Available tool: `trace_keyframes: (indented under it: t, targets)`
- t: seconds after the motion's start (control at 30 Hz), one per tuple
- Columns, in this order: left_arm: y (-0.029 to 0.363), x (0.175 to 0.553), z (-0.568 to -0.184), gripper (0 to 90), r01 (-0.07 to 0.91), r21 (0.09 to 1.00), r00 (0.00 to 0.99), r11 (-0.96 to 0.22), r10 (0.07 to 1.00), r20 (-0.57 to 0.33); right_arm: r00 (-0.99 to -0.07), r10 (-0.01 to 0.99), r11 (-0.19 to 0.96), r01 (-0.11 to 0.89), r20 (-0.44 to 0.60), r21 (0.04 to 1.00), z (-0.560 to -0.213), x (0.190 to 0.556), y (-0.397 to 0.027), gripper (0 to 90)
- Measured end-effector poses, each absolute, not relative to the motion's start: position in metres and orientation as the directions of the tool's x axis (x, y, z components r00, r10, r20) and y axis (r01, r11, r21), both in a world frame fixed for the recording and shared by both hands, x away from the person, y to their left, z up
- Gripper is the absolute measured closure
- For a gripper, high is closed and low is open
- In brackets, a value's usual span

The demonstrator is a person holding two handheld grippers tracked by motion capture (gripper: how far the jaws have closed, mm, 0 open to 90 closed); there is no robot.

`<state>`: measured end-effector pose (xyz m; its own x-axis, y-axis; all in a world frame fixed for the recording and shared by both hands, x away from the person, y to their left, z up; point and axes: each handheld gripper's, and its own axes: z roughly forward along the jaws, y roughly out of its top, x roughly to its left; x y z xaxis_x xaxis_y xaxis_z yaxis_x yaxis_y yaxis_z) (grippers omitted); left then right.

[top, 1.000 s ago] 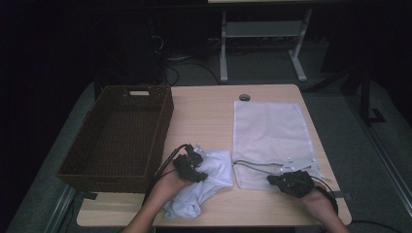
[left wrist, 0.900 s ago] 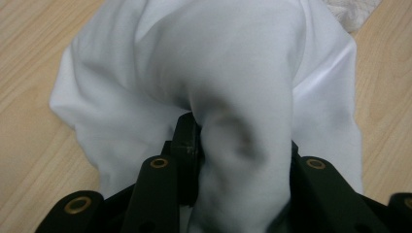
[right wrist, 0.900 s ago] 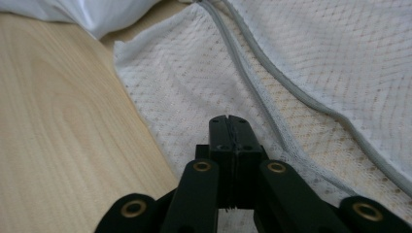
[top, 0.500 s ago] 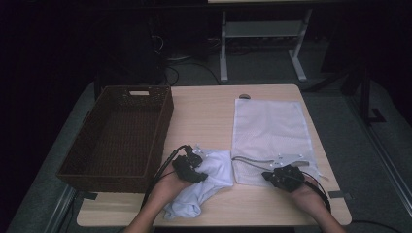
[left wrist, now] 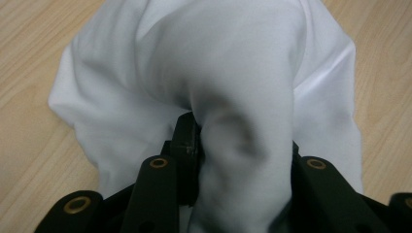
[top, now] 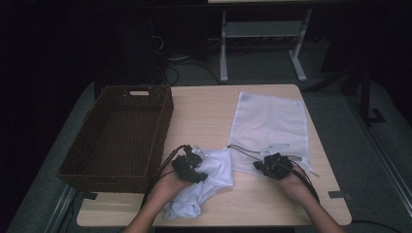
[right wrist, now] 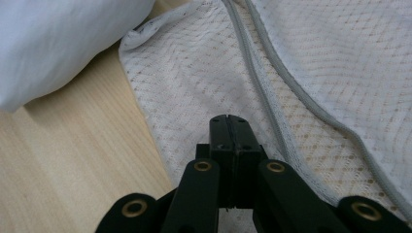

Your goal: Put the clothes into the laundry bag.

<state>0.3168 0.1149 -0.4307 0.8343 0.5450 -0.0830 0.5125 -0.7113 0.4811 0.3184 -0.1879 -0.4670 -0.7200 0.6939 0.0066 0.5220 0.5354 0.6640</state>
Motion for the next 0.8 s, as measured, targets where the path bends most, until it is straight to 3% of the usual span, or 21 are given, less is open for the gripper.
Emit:
trace_keyframes:
  t: [0.2, 0.8]
  targets:
    - [0.115, 0.317, -0.431, 64.9, 0.513, 0.482, 0.835, -0.71, 0.544, -0.086, -0.7, 0.714, 0.521, 0.521, -0.011, 0.676, -0.46, 0.318, -0.204, 89.5]
    - [0.117, 0.319, -0.432, 64.9, 0.522, 0.487, 0.831, -0.7, 0.547, -0.105, -0.489, 0.87, 0.403, 0.633, -0.061, 0.661, -0.457, 0.328, -0.309, 89.6]
